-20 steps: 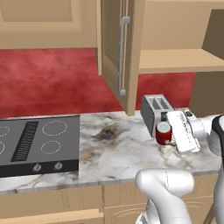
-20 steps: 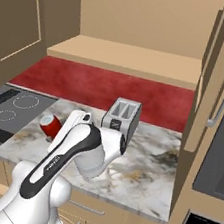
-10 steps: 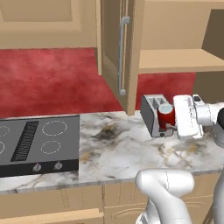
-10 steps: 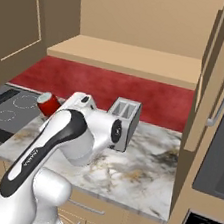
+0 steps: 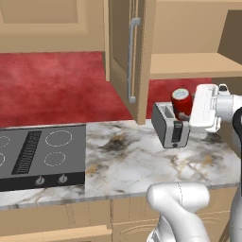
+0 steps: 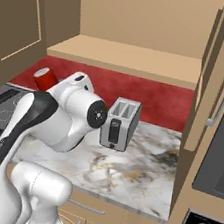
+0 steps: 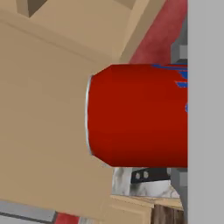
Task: Pick the can from the counter and place it in the open cabinet.
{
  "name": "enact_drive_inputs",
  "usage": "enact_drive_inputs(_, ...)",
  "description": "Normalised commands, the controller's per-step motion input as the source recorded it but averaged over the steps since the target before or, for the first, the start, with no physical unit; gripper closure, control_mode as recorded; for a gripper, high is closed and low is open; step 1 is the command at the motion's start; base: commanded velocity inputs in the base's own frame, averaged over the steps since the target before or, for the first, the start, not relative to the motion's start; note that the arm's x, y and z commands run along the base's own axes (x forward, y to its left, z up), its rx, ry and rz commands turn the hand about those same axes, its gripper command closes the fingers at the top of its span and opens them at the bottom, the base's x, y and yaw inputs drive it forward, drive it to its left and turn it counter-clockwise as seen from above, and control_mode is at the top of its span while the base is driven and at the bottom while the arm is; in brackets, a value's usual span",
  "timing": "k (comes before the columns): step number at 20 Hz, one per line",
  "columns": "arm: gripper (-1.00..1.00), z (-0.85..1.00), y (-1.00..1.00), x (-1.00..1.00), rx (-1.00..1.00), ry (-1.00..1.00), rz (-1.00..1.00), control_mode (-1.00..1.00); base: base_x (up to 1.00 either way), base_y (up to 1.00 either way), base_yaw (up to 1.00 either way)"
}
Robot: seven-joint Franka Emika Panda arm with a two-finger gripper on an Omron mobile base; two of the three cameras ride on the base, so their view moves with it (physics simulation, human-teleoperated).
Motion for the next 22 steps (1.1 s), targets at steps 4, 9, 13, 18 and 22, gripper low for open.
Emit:
enact_drive_inputs(4, 1.0, 0.62, 0.0, 0.0, 0.0, 0.0, -0.19, -1.0, 0.0, 0.0, 0.0)
enact_drive_inputs(9, 1.0, 0.55, 0.0, 0.0, 0.0, 0.0, -0.19, -1.0, 0.0, 0.0, 0.0)
enact_drive_inputs(13, 1.0, 0.43, -0.08, 0.0, 0.0, 0.0, -0.18, -1.0, 0.0, 0.0, 0.0)
enact_drive_inputs(18, 1.0, 0.19, -0.19, 0.0, 0.0, -0.02, -0.11, -1.0, 0.0, 0.0, 0.0)
enact_drive_inputs(22, 1.0, 0.01, -0.34, 0.0, 0.0, -0.02, -0.07, -1.0, 0.0, 0.0, 0.0)
